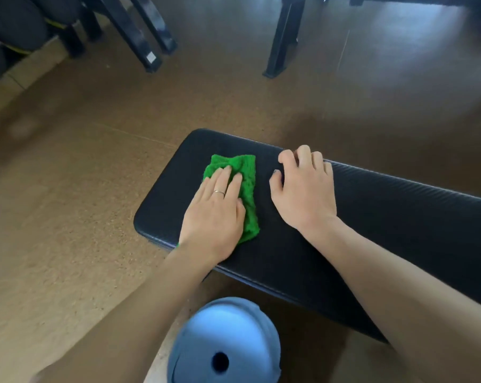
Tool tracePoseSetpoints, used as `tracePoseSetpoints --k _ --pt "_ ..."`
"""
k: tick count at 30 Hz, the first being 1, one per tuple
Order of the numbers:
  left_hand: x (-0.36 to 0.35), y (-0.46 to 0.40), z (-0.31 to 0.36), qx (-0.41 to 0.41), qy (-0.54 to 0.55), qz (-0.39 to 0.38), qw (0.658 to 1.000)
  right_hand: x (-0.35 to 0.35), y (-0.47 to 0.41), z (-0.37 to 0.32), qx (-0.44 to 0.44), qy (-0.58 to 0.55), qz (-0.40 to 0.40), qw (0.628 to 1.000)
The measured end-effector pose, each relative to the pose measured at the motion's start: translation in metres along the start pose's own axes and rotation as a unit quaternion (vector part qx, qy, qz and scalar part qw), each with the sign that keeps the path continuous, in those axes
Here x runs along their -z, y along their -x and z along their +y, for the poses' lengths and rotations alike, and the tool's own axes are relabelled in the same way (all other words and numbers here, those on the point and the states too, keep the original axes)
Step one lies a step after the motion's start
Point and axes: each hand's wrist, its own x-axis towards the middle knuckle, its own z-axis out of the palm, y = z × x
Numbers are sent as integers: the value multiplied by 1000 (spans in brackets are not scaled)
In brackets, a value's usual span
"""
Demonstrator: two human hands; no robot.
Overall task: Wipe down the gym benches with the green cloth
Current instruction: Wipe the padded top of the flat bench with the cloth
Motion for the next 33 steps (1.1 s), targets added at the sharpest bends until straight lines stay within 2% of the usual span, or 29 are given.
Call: tracePoseSetpoints --k 4,14,22,30,33 --pt "1 -4 4 20 -3 -24 1000 1 1 0 5 -9 -2 1000" --pt "2 -94 18 20 6 1 1000 -4 -2 10 14 -54 6 998" --pt "-3 36 20 -30 -6 -28 999 -1 -6 7 -4 -42 -2 999" --pt "-2 -72 27 -24 5 -16 1000 -4 -7 10 0 -52 9 999" --pt "1 -78 32 -13 21 -14 1000 -4 -7 15 -1 -74 20 997"
